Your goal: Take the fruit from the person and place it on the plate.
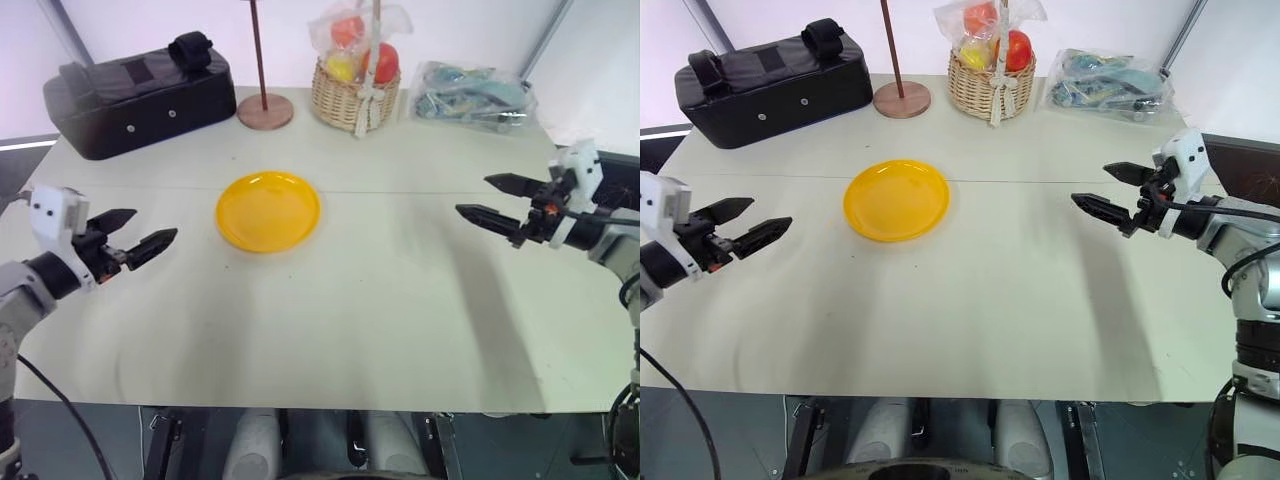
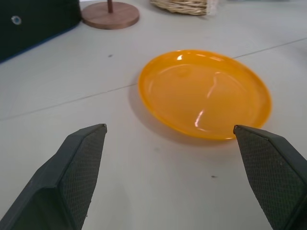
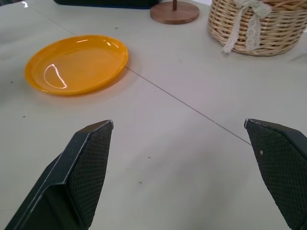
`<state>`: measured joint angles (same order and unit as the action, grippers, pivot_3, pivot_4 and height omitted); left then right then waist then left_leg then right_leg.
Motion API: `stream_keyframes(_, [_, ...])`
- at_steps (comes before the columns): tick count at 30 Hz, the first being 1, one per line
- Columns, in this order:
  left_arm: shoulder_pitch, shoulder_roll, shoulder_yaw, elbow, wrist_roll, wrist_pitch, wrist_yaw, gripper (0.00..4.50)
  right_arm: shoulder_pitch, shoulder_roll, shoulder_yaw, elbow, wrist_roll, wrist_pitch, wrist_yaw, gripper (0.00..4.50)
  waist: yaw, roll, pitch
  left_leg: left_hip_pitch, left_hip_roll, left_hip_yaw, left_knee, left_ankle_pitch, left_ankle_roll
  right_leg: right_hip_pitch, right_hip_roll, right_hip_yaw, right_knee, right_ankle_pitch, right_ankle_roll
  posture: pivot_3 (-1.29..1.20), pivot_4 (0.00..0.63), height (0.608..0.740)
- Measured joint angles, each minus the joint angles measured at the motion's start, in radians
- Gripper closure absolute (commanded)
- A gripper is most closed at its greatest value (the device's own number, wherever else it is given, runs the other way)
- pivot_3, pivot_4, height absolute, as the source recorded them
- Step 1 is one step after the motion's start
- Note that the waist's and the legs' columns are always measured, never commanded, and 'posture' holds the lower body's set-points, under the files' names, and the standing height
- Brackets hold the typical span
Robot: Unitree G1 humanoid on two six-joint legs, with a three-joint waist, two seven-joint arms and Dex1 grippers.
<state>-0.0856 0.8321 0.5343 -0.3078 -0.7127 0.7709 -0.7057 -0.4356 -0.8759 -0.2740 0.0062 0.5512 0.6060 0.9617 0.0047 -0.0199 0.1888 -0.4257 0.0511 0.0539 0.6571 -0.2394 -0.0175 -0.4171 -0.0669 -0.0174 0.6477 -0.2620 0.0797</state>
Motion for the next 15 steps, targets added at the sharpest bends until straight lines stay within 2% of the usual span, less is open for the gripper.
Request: stream_keyframes(15, [0.025,-0.017,0.003,-0.031,-0.056,0.027,0.025,0.06,0.029,0.035,0.025,-0.046,0.006,0.031,-0.035,0.0,0.0,0.0,0.0,0.0,0.0,0.002,0.0,0.0,0.0,-0.001,0.0,0.002,0.0,0.0,0.0,0.0,0.15,0.74])
